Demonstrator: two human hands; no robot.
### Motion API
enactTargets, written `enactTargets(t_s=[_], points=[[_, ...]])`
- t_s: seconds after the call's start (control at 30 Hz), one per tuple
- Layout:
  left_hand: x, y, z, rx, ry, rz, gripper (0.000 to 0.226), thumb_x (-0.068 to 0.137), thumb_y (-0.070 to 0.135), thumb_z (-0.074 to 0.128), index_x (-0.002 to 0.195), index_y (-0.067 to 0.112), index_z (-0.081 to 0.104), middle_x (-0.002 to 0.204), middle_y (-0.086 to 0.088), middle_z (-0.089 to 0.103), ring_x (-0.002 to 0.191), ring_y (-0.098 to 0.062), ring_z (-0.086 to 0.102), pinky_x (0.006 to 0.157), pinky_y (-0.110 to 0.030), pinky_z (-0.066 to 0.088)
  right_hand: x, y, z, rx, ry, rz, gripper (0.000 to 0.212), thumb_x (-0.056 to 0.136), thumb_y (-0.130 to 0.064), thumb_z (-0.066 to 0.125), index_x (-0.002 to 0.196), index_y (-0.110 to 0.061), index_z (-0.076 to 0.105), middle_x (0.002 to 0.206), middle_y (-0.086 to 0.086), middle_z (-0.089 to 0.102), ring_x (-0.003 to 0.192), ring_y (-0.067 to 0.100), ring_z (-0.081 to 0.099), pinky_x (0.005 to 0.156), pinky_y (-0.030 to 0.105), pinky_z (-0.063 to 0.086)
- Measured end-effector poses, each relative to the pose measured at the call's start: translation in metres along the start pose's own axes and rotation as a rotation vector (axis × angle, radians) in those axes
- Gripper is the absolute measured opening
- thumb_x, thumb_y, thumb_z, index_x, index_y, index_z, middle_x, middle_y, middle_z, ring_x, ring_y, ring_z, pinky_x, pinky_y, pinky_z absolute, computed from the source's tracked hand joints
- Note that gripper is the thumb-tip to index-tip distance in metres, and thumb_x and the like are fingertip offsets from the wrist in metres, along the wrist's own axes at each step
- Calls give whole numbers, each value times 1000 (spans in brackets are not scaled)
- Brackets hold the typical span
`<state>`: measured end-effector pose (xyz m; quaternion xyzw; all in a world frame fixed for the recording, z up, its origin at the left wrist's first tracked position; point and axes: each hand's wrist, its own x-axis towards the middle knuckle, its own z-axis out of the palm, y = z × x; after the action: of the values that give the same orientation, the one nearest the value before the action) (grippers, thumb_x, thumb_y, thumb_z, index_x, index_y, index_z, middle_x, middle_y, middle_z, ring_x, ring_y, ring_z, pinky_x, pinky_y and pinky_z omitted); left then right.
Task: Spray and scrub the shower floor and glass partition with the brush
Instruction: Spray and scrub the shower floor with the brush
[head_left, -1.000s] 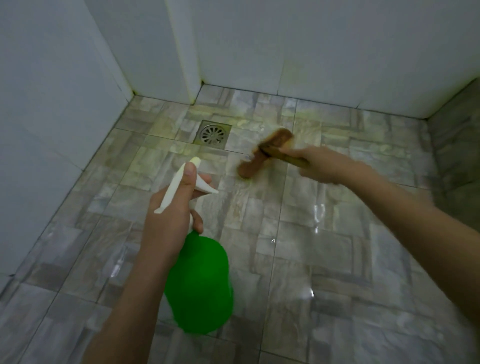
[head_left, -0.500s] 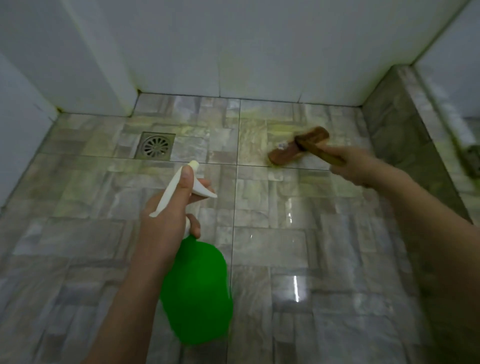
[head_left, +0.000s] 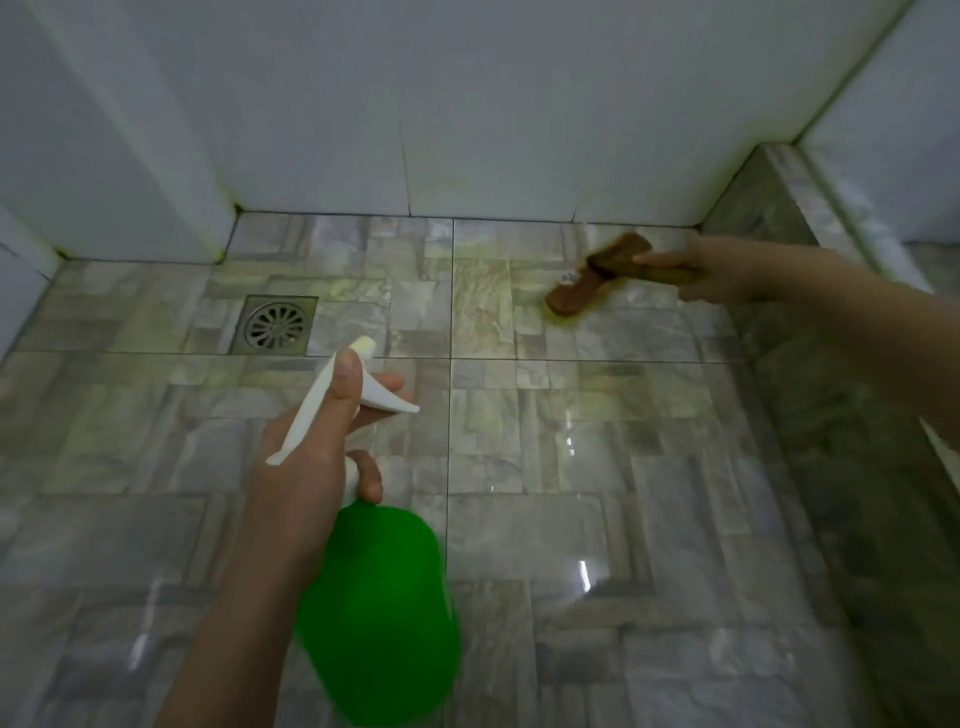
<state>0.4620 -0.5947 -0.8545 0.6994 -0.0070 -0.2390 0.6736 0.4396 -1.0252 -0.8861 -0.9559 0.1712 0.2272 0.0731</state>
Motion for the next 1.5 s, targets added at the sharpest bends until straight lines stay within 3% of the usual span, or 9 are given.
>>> enactTargets(t_s=[0.1, 0.3, 0.4, 0.6, 0.73, 0.93, 1.1, 1.27, 1.5], points=[[4, -2, -3, 14, 1, 4, 31, 87, 70, 52, 93, 51, 75, 106, 6, 78, 44, -16, 44, 52, -29, 41, -16, -7, 3, -8, 2, 0, 70, 90, -6, 58, 148, -35, 31, 72, -9, 43, 63, 9, 43, 73, 29, 33], [5, -5, -8, -6, 46, 4, 26, 88, 69, 50, 87, 59, 74, 106, 3, 78, 40, -12, 42, 57, -30, 41, 71, -97, -6, 5, 68, -236, 71, 90, -10, 54, 145, -46, 30, 103, 8, 57, 82, 27, 59, 78, 37, 49], [4, -1, -20, -38, 78, -1, 30, 87, 65, 48, 81, 55, 76, 103, -1, 79, 38, -12, 41, 60, -31, 40, 61, -77, -16, -73, -25, -251, 73, 89, -8, 58, 145, -46, 31, 99, -3, 55, 82, 22, 58, 83, 35, 46], [3, -7, -47, -68, 185, -4, 37, 88, 68, 55, 92, 40, 79, 101, 0, 79, 39, -13, 42, 57, -29, 39, 72, -121, -14, -88, 43, -272, 71, 90, -8, 57, 146, -42, 31, 92, 3, 54, 77, 21, 51, 73, 29, 37], [-2, -9, -60, -66, 234, 9, 34, 87, 69, 56, 97, 44, 77, 103, -1, 79, 39, -13, 41, 56, -29, 40, 95, -183, -8, -25, 86, -352, 69, 92, -8, 52, 143, -47, 30, 76, 0, 48, 56, 13, 47, 49, 19, 36], [-6, -10, -88, -70, 254, -18, 49, 86, 72, 53, 95, 32, 80, 106, 0, 79, 38, -14, 40, 55, -29, 39, 72, -138, -20, -117, -70, -284, 72, 90, -10, 57, 138, -56, 29, 71, 1, 56, 56, 19, 56, 61, 31, 48], [-8, -15, -94, -69, 298, -11, 56, 86, 73, 53, 103, 25, 78, 107, -1, 78, 39, -12, 44, 55, -30, 40, 104, -241, 4, -53, 28, -436, 74, 87, -11, 53, 141, -55, 30, 91, 8, 58, 76, 32, 62, 74, 45, 55], [-15, -12, -104, -89, 312, -22, 43, 82, 69, 49, 86, 39, 80, 104, 0, 79, 38, -13, 42, 58, -31, 39, 91, -254, 15, -40, 39, -461, 71, 90, -9, 54, 147, -43, 27, 100, 5, 55, 81, 21, 53, 74, 31, 40], [-23, -20, -119, -73, 356, -11, 52, 85, 65, 47, 103, 27, 77, 105, 0, 79, 40, -14, 43, 54, -30, 41, 75, -277, 16, -83, 52, -381, 72, 92, -9, 48, 146, -49, 24, 96, 6, 53, 61, 19, 54, 63, 38, 51]])
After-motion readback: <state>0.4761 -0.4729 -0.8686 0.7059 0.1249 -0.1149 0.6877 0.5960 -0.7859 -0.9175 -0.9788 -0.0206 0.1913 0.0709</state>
